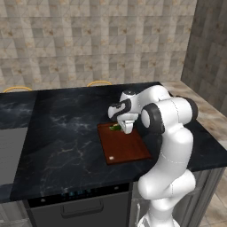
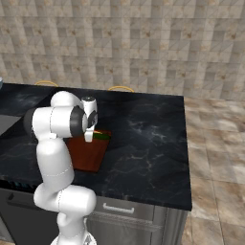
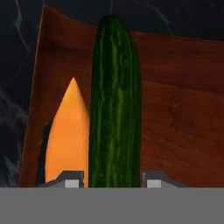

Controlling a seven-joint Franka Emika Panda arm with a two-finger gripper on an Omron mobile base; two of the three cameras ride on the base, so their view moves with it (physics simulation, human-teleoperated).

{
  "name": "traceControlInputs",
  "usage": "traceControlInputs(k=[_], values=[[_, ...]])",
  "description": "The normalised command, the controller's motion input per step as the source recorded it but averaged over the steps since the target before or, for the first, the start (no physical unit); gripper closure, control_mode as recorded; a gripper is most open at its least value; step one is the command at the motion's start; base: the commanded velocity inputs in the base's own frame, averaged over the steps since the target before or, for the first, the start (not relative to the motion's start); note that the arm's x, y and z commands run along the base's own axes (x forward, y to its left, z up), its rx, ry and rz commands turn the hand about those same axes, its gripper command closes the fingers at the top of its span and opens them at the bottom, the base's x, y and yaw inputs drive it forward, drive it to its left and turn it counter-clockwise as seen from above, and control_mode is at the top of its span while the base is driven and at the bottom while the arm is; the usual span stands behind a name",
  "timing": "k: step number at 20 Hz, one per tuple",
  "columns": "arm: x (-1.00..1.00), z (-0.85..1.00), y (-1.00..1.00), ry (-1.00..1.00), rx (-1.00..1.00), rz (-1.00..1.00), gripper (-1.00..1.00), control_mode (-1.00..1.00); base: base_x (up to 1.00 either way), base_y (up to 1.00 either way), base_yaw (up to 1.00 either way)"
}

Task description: Place the two vegetables and bowl onto the tray for setting up a vegetable dip station.

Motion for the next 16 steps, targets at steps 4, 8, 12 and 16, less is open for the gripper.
traceControlInputs(k=[4, 8, 12, 16], values=[[0.00, 0.00, 0.00, 0.00, 0.00, 0.00, -1.00, -1.00, 0.00, 0.00, 0.00], [0.00, 0.00, -0.01, 0.00, 0.00, 0.00, -1.00, -1.00, 0.00, 0.00, 0.00], [0.00, 0.06, -0.08, 0.00, 0.00, 0.00, -1.00, -1.00, 0.00, 0.00, 0.00], [0.00, 0.23, -0.15, -0.07, 0.00, 0.00, -1.00, -1.00, 0.00, 0.00, 0.00]])
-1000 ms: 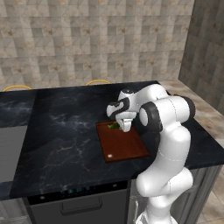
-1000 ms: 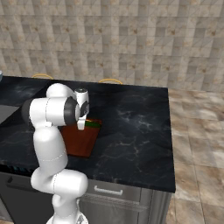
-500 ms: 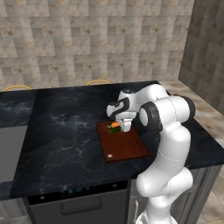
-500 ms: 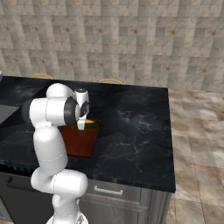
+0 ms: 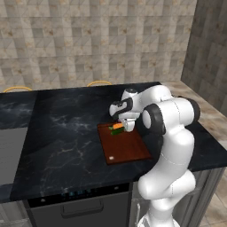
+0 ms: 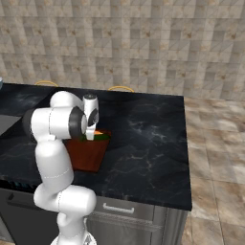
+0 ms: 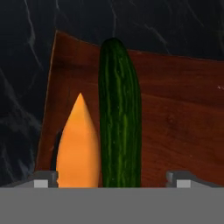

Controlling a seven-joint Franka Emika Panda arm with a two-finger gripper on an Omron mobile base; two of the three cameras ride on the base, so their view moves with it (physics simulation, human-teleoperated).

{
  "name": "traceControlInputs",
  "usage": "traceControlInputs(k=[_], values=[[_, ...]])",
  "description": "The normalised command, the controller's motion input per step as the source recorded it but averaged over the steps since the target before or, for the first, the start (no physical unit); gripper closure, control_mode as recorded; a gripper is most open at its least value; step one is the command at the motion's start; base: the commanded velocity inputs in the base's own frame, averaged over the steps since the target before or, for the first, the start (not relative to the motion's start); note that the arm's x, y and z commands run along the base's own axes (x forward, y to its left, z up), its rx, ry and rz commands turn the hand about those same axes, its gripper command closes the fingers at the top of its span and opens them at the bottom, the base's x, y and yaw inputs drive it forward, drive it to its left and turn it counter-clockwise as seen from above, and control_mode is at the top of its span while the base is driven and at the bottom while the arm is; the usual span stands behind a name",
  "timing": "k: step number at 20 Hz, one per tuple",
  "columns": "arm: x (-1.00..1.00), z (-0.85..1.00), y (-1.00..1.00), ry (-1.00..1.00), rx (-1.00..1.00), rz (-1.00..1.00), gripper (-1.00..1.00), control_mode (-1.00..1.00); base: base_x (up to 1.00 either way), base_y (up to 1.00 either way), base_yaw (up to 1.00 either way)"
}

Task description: Place the two vegetables and bowl onto the tray for setting up a vegetable dip station.

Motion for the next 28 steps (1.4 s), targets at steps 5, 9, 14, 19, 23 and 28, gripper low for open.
traceControlInputs(k=[5, 9, 14, 19, 23, 28], values=[[0.00, 0.34, -0.09, -0.03, 0.00, 0.00, -1.00, -1.00, 0.00, 0.00, 0.00], [-0.16, 0.47, -0.01, 0.01, -0.01, 0.00, -1.00, -1.00, 0.00, 0.00, 0.00], [-0.29, 0.41, 0.00, 0.04, 0.00, 0.01, -1.00, -1.00, 0.00, 0.00, 0.00], [-0.36, 0.40, -0.01, 0.06, -0.01, 0.03, -1.00, -1.00, 0.00, 0.00, 0.00], [-0.68, 0.19, -0.13, 0.03, -0.05, 0.09, -1.00, -1.00, 0.00, 0.00, 0.00], [-0.88, 0.00, -0.20, 0.00, -0.05, 0.15, -1.00, -1.00, 0.00, 0.00, 0.00]])
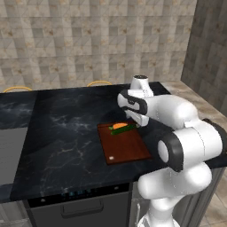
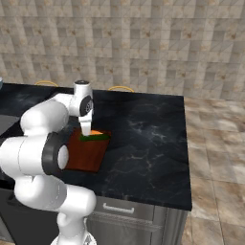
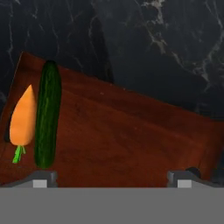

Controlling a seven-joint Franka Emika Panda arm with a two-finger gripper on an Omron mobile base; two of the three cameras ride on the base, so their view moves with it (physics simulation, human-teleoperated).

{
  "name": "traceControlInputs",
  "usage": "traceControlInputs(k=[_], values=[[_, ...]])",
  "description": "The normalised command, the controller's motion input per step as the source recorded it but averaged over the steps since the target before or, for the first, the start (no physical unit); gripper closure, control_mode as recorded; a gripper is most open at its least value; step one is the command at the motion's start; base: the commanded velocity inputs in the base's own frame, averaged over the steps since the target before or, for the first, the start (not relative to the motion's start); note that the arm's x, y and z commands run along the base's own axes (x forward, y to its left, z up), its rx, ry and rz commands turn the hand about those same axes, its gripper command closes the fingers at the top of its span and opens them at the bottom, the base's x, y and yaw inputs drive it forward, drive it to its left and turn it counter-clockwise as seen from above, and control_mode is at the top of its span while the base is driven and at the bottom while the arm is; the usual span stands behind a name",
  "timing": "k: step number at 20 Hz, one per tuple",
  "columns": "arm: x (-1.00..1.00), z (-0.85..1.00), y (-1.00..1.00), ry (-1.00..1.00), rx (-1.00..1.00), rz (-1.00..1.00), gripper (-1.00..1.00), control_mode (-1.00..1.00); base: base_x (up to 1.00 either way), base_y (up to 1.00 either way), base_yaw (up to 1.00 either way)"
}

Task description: Place the two vegetables and bowl onto the tray for setting up a vegetable dip station.

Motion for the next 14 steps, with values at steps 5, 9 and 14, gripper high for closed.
traceControlInputs(k=[5, 9, 14], values=[[-0.91, 0.01, -0.24, -0.08, 0.00, 0.24, -1.00, -1.00, 0.00, 0.00, 0.00], [-0.71, 0.07, -0.12, -0.06, 0.00, 0.27, -1.00, -1.00, 0.00, 0.00, 0.00], [-0.61, 0.16, -0.02, -0.04, -0.01, 0.18, -1.00, -1.00, 0.00, 0.00, 0.00]])
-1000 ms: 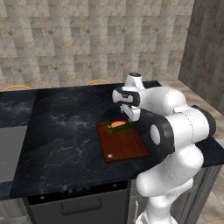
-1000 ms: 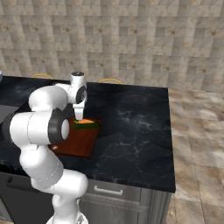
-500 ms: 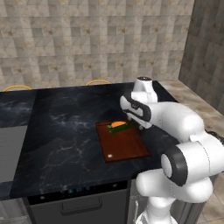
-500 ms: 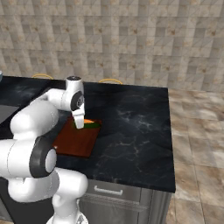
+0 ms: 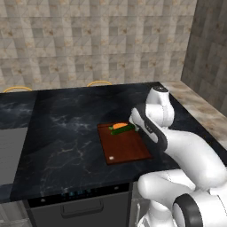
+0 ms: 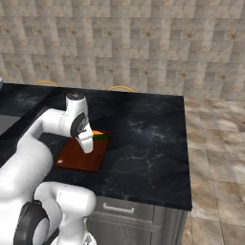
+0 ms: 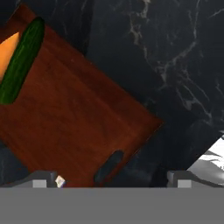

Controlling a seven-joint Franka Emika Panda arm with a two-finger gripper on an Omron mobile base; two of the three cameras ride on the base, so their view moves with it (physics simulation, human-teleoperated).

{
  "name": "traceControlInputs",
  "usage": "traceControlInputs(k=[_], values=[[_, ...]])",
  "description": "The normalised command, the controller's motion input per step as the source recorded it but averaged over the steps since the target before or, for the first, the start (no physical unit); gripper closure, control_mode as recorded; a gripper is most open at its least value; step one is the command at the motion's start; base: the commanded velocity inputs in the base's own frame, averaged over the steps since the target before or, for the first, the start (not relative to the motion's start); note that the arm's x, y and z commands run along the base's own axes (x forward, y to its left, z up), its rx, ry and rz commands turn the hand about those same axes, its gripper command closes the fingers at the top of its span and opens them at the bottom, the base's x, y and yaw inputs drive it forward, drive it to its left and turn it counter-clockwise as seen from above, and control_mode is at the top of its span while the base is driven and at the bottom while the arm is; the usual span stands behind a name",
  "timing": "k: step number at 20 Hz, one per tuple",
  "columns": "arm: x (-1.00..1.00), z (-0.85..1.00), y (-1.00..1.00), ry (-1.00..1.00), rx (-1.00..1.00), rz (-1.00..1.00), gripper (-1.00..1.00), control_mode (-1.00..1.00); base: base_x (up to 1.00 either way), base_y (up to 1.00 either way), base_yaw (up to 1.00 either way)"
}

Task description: Place the two vegetables and bowl onto the tray for setting up a vegetable dip station.

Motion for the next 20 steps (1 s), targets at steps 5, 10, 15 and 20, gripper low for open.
traceControlInputs(k=[5, 10, 15, 20], values=[[-0.33, 0.29, 0.00, 0.00, -0.03, 0.07, -1.00, -1.00, 0.00, 0.00, 0.00], [-0.36, 0.26, 0.00, 0.00, -0.07, 0.04, -1.00, -1.00, 0.00, 0.00, 0.00], [-0.26, 0.34, 0.00, 0.05, -0.05, 0.06, -1.00, -1.00, 0.00, 0.00, 0.00], [-0.11, 0.35, -0.02, 0.10, -0.01, 0.09, -1.00, -1.00, 0.00, 0.00, 0.00]])
